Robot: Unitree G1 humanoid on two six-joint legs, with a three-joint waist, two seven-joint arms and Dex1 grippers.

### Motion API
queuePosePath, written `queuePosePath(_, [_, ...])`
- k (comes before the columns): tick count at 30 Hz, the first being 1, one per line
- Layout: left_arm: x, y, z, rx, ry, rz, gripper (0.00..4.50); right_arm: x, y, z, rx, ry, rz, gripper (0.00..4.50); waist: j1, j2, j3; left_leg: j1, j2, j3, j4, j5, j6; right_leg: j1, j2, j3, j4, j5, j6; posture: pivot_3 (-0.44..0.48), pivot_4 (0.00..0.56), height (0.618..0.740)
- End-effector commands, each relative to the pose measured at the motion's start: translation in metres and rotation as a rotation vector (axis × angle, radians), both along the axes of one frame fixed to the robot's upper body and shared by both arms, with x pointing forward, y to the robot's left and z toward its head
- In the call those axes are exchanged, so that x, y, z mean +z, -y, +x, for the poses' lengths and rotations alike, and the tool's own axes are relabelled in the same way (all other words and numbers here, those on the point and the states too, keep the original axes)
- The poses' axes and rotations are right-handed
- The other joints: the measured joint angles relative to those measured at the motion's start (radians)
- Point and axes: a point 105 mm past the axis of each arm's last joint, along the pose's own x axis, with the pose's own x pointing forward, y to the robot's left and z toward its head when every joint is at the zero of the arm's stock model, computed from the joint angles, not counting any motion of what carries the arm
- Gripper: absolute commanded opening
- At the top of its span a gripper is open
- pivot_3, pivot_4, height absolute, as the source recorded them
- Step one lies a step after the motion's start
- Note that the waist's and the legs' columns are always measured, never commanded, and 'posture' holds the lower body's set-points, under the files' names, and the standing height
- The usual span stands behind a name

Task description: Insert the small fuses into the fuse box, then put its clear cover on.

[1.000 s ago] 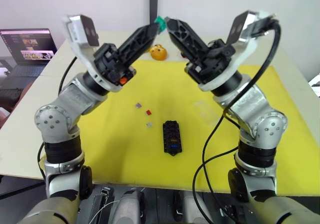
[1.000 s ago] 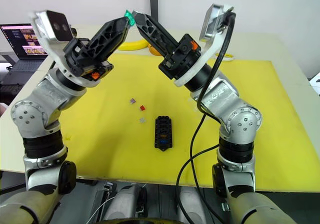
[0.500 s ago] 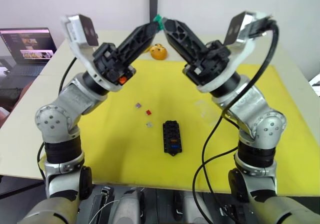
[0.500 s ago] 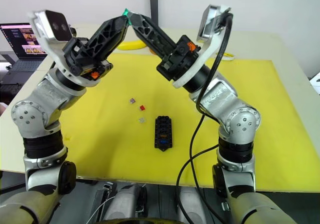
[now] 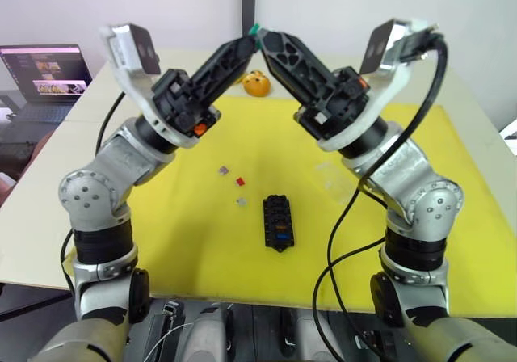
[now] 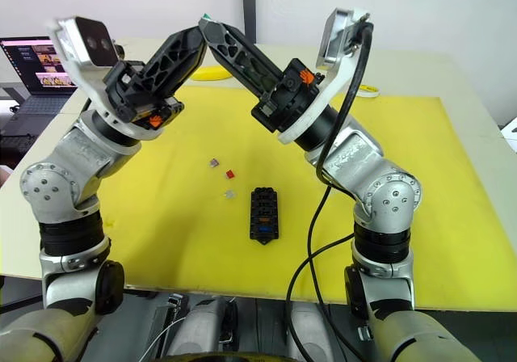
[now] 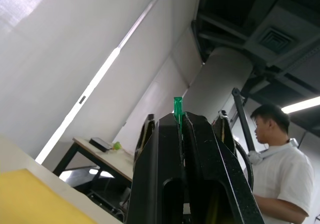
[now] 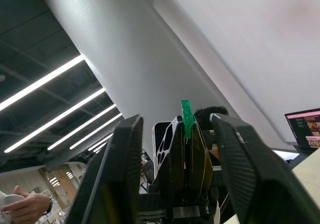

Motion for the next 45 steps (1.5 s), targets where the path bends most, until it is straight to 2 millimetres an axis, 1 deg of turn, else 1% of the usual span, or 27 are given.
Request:
queuePosePath(1, [0.006,0.002,-0.006,-0.014,0.039,-0.009,0.00,0.011,0.001,-0.012,0.008,0.064,0.018,1.02,0.000,0.000,0.000,0.000,0.000,0.000,0.000,0.000,0.000,0.000,0.000,0.000,0.000,0.000,0.000,0.000,0.150,0.737])
queuePosePath(14, [0.005,0.000,-0.006,-0.009,0.038,-0.010,0.00,0.011,0.000,-0.012,0.013,0.063,0.018,1.02,0.000,0.000,0.000,0.000,0.000,0.000,0.000,0.000,0.000,0.000,0.000,0.000,0.000,0.000,0.000,0.000,0.150,0.737])
queuePosePath(15, [0.004,-0.001,-0.007,-0.009,0.038,-0.009,0.00,0.011,0.000,-0.012,0.013,0.064,0.018,0.52,0.000,0.000,0.000,0.000,0.000,0.000,0.000,0.000,0.000,0.000,0.000,0.000,0.000,0.000,0.000,0.000,0.150,0.737])
queuePosePath(16, [0.004,-0.001,-0.007,-0.008,0.038,-0.009,0.00,0.011,0.000,-0.012,0.013,0.064,0.017,0.20,0.000,0.000,0.000,0.000,0.000,0.000,0.000,0.000,0.000,0.000,0.000,0.000,0.000,0.000,0.000,0.000,0.150,0.737])
queuePosePath(17, [0.004,-0.001,-0.007,-0.008,0.038,-0.010,0.00,0.011,0.000,-0.012,0.013,0.064,0.017,0.07,0.000,0.000,0.000,0.000,0.000,0.000,0.000,0.000,0.000,0.000,0.000,0.000,0.000,0.000,0.000,0.000,0.150,0.737])
queuePosePath(28, [0.002,-0.004,-0.007,-0.006,0.030,-0.004,0.00,0.011,0.000,-0.013,0.011,0.066,0.014,0.07,0.000,0.000,0.000,0.000,0.000,0.000,0.000,0.000,0.000,-0.001,0.000,0.000,0.000,0.000,0.000,0.000,0.150,0.737])
queuePosePath(33, [-0.001,-0.005,-0.005,-0.025,-0.022,0.000,0.00,0.011,0.000,-0.012,0.008,0.067,0.011,0.07,0.000,0.000,0.000,0.000,0.000,0.000,0.000,0.000,0.000,-0.001,0.000,0.000,0.000,0.000,0.000,0.000,0.150,0.737])
queuePosePath(36, [-0.001,-0.006,-0.005,-0.039,-0.045,0.013,1.02,0.011,0.000,-0.011,0.006,0.068,0.008,0.00,-0.001,0.000,0.000,0.000,0.000,0.000,0.000,0.000,0.000,-0.001,0.000,0.000,0.000,0.000,0.000,0.000,0.150,0.737])
queuePosePath(37, [0.001,-0.009,-0.007,-0.035,-0.036,0.015,1.46,0.011,0.001,-0.011,0.001,0.070,0.004,0.00,-0.001,0.000,0.000,0.000,0.000,0.000,0.000,0.000,0.000,-0.001,0.000,0.000,0.000,0.000,0.000,0.000,0.150,0.737])
queuePosePath(40, [0.004,-0.017,-0.014,-0.029,-0.005,0.039,3.04,0.010,0.005,-0.009,-0.015,0.081,-0.016,0.00,-0.002,0.000,0.000,0.000,0.000,0.000,0.000,0.000,0.000,-0.001,0.000,0.000,0.001,0.000,0.000,0.000,0.150,0.737])
queuePosePath(41, [0.002,-0.021,-0.017,-0.032,0.002,0.065,3.51,0.009,0.006,-0.008,-0.022,0.092,-0.041,0.00,-0.002,0.000,0.000,-0.001,0.000,0.000,0.000,0.000,0.000,-0.001,0.000,0.000,0.000,0.000,0.000,0.000,0.150,0.737])
queuePosePath(42, [0.000,-0.024,-0.021,-0.033,0.011,0.100,4.10,0.007,0.008,-0.008,-0.031,0.111,-0.082,0.00,-0.002,0.000,0.000,-0.001,0.000,0.000,0.000,0.000,0.000,-0.001,0.000,0.000,0.001,0.000,0.000,0.000,0.150,0.737])
queuePosePath(43, [-0.004,-0.029,-0.024,-0.025,0.019,0.156,4.45,0.002,0.009,-0.007,-0.041,0.138,-0.145,0.00,-0.003,0.000,0.000,-0.001,0.000,0.000,0.000,0.000,0.000,-0.002,0.000,0.000,0.001,0.000,0.000,0.000,0.150,0.737])
queuePosePath(45, [-0.012,-0.034,-0.026,-0.019,0.028,0.252,4.45,-0.006,0.012,-0.006,-0.051,0.184,-0.255,0.00,-0.005,0.000,0.000,-0.001,0.000,0.000,0.000,0.000,0.000,-0.002,0.000,0.000,0.001,0.000,0.000,0.000,0.150,0.737])
